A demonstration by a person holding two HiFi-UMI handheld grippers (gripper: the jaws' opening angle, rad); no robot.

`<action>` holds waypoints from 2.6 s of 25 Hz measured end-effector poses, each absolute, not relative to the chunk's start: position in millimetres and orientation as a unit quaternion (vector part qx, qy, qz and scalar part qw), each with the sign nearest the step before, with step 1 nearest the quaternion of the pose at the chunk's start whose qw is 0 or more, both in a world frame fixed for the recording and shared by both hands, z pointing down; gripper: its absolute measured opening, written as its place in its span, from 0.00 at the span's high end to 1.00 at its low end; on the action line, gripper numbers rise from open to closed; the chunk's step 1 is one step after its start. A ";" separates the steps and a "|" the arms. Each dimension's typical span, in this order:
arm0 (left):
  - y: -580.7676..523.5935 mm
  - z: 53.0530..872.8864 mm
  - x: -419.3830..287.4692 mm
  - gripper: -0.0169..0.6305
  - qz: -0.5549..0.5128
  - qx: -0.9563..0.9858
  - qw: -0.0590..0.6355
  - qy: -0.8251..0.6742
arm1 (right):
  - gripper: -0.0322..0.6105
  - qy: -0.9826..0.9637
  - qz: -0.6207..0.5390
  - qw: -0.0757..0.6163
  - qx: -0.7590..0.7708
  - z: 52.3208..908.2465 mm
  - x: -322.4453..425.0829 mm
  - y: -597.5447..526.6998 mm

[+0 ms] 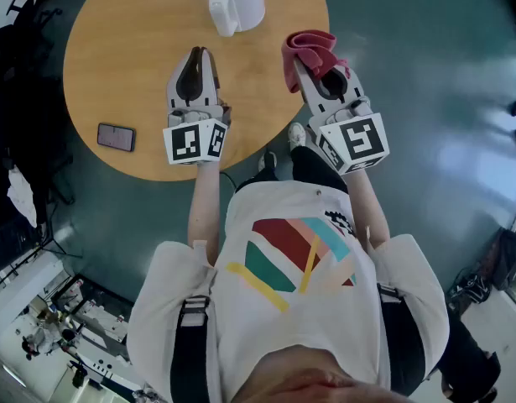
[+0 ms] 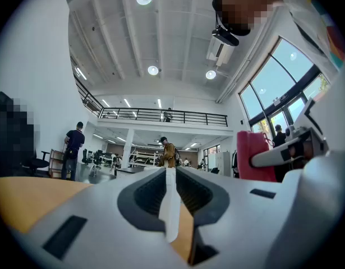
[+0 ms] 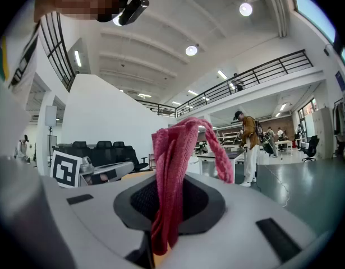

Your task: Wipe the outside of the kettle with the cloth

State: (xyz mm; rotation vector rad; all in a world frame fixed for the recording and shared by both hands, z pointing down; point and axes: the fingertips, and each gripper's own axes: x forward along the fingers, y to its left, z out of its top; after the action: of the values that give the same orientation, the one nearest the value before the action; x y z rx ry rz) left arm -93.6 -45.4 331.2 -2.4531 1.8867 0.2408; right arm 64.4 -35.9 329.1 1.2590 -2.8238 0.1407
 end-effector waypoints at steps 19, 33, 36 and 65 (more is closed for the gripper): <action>-118.5 409.1 -46.9 0.64 0.012 -0.876 -0.080 0.475 | 0.89 -0.915 -0.084 0.151 0.364 325.1 3.0 -149.5; -99.1 431.0 -120.1 0.64 -0.001 -0.871 -0.104 0.481 | 0.89 -0.803 -0.312 0.372 0.347 331.8 -57.5 -190.7; -96.7 433.1 -143.5 0.64 0.009 -0.859 -0.110 0.499 | 0.89 -0.786 -0.332 0.391 0.345 328.8 -62.1 -188.4; -71.0 468.7 -167.0 0.64 -0.007 -0.852 -0.147 0.503 | 0.89 -0.743 -0.354 0.488 0.290 427.4 -80.5 -105.2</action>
State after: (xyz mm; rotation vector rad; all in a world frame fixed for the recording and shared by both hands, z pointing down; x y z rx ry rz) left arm -167.0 -71.0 468.7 -2.9583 1.7468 -0.0249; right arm -80.5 -105.2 427.4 0.7052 -1.8059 -0.8614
